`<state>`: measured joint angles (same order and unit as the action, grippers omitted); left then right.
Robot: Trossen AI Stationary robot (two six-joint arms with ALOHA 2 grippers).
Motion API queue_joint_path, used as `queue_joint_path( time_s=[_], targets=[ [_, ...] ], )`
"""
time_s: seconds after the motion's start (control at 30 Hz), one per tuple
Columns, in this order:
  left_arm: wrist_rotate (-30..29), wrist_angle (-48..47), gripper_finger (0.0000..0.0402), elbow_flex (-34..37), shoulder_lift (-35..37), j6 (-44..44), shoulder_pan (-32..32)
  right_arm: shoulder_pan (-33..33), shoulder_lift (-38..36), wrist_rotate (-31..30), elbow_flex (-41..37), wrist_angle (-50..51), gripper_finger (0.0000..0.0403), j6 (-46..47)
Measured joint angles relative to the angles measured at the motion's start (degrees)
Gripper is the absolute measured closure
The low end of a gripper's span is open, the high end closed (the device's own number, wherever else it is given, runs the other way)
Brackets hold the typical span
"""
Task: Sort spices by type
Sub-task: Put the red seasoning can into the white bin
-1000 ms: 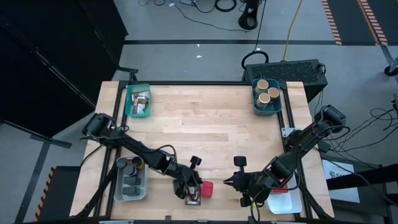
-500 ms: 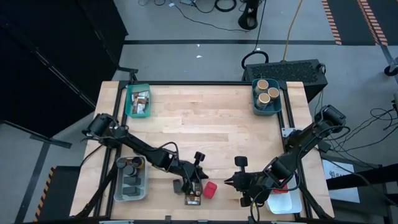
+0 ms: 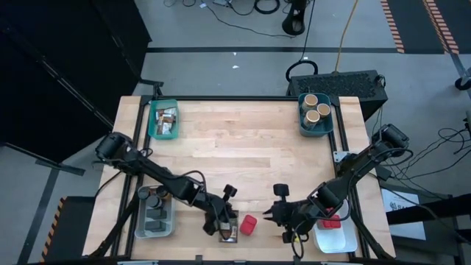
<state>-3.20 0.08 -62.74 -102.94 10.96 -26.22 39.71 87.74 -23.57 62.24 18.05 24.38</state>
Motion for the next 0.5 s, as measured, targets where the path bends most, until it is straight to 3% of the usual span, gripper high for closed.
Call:
queue_joint_path(
  time_s=[0.5],
  targets=[
    [-0.5,9.92,0.0402,0.07,-5.32,0.31,1.81,0.92,0.7,1.63,0.0,0.34,0.0167,0.46]
  ],
)
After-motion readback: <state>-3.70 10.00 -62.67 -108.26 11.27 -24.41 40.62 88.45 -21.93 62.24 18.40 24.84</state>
